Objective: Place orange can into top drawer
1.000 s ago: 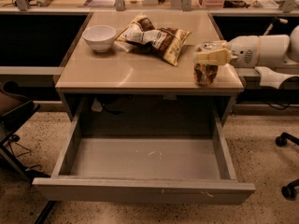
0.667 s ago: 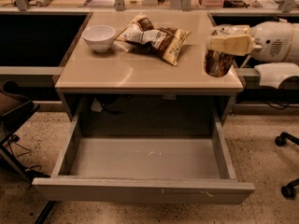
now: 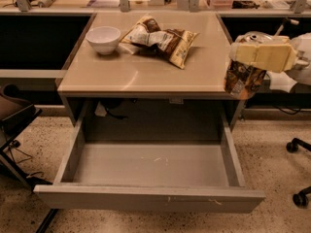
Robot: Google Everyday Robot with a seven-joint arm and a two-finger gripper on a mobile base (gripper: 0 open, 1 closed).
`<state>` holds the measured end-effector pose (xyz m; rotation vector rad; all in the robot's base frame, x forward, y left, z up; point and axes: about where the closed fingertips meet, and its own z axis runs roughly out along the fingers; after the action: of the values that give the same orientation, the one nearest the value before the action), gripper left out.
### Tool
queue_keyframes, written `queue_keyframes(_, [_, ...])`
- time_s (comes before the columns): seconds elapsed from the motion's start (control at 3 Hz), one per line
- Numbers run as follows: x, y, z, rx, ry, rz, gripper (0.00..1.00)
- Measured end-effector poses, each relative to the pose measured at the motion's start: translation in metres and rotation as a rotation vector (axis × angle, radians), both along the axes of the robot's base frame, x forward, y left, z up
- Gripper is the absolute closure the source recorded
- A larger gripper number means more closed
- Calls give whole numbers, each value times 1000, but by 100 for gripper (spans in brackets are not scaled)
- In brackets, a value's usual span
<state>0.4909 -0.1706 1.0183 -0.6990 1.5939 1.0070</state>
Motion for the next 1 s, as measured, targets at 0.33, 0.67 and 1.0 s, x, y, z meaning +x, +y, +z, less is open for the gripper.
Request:
queue_keyframes(0.33, [0,0,0,0,0,0,100])
queue_keyframes(0.67, [-2,5,-20,-7,-30,-5,100])
queue_keyframes(1.0, [2,20,-85,32,-48,-37,100])
